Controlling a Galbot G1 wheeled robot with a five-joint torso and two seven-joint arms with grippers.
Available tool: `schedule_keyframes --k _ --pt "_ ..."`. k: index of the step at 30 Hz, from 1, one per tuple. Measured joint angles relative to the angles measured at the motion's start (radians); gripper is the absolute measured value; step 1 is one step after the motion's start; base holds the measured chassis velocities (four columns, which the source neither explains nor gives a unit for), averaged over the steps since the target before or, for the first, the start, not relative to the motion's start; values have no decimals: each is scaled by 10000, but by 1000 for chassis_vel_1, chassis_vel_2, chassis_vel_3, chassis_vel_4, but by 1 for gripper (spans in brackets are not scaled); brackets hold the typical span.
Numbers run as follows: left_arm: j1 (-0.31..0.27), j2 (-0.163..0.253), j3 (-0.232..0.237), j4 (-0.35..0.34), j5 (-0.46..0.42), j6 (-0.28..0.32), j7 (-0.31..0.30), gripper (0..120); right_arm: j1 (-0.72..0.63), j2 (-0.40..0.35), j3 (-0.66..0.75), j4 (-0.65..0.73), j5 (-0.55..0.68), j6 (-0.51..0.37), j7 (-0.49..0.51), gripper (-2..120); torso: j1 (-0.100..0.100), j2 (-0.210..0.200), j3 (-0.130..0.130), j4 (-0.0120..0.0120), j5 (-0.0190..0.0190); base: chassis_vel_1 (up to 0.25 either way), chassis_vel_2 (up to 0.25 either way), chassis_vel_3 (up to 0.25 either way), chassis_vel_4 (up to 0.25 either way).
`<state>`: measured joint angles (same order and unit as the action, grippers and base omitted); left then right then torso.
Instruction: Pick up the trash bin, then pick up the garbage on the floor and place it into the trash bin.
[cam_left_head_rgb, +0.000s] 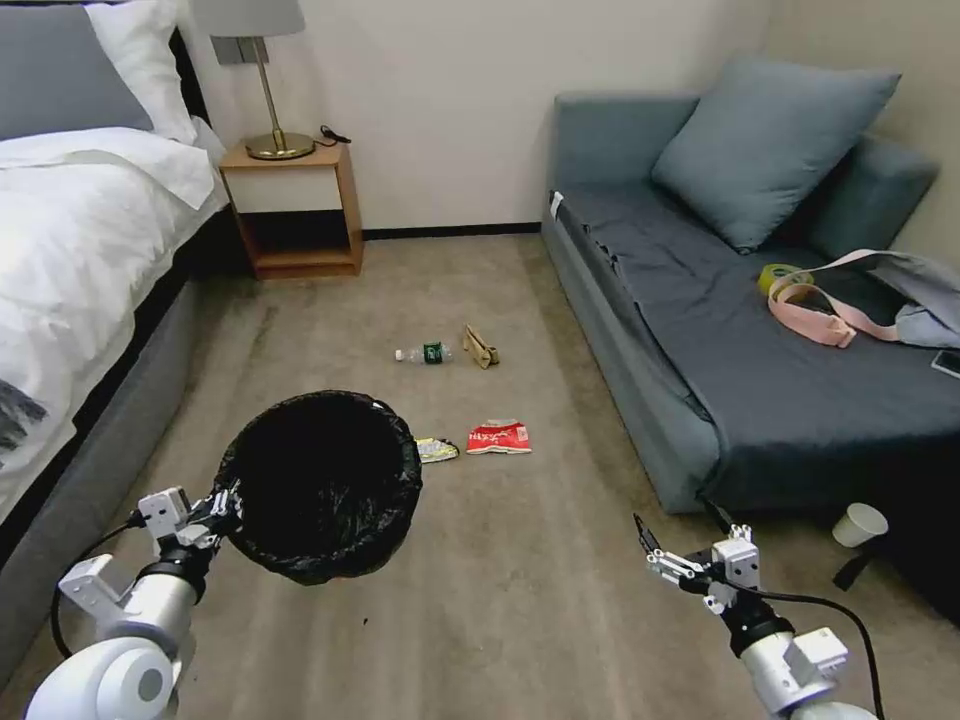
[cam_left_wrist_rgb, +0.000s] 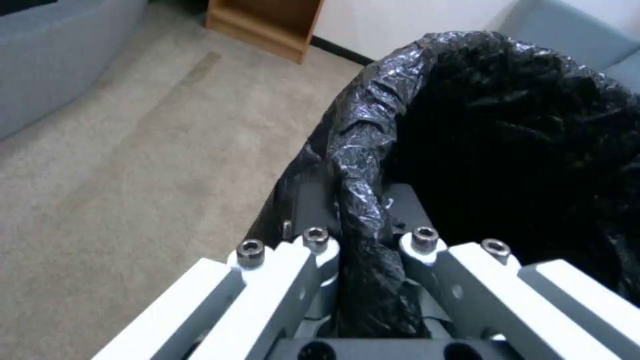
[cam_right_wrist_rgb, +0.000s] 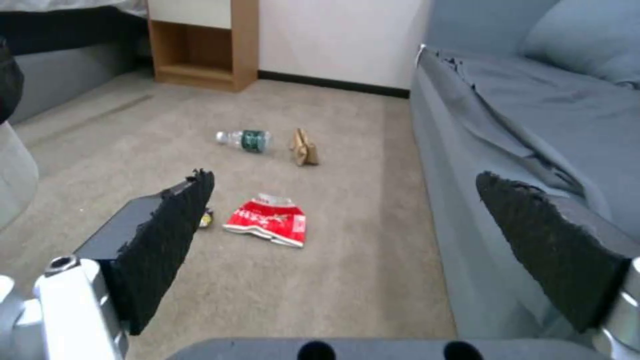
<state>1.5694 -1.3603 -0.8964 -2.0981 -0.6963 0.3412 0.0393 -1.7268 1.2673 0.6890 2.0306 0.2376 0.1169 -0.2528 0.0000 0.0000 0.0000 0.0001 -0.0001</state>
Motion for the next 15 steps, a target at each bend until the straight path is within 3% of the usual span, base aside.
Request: schedule_keyframes --k 15 --pt "-71 -60 -110 81 -41 -4 1 5 88 -64 -84 -124 4 -37 17 100 0 0 0 0 1 -53 59 50 -60"
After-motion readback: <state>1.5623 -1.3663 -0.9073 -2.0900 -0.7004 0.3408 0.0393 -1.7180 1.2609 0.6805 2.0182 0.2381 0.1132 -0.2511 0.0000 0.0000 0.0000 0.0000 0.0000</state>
